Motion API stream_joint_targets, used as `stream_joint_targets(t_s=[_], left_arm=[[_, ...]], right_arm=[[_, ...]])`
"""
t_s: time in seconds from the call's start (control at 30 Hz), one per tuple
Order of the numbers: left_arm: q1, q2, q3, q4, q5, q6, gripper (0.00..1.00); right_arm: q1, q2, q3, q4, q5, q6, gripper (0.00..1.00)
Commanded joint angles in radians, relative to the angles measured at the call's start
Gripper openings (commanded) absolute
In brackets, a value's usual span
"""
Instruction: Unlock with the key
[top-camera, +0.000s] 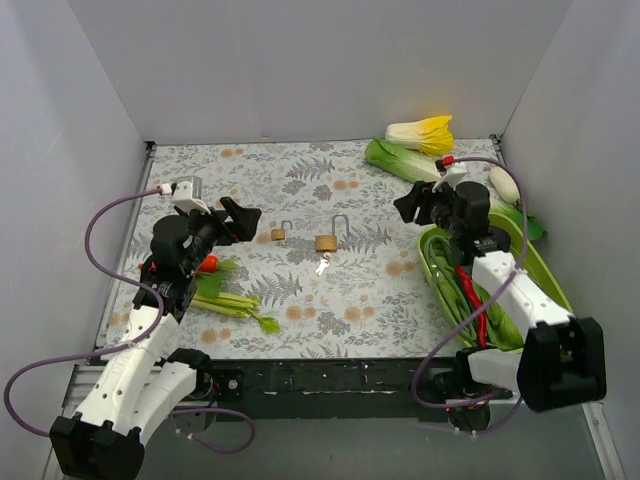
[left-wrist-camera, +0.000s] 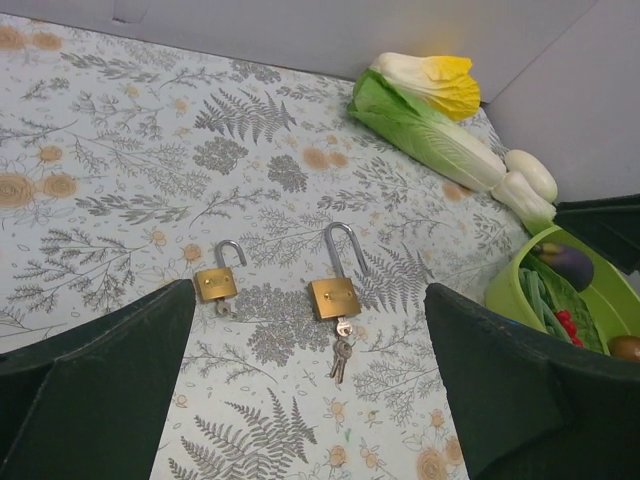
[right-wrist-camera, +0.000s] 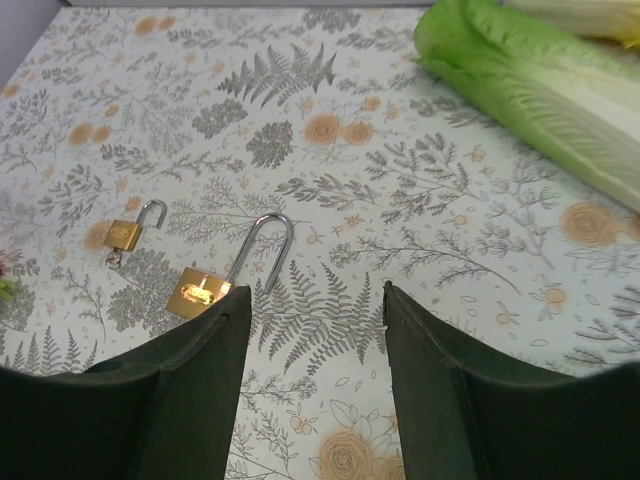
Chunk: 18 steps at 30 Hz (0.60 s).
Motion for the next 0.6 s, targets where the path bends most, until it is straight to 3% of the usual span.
stream_joint_targets(t_s=[0.0,0.23,0.57], left_arm=[[0.004,-0.040,-0.014,0.022,-0.068,0.039,0.98],[0.004,-0.085,-0.050,0.058,-0.079,0.050,0.98],[0.004,-0.105,-0.065,0.068,-0.053,0.035,0.98]], right_arm=[[0.004,-0.194,-0.078,0.003,0.138,-0.097,0.62],[0.004,-0.384,-0.182,0.021,0.185,-0.103,0.62],[0.004,-0.420,-0.184,-0.018,0.199,-0.125,0.62]])
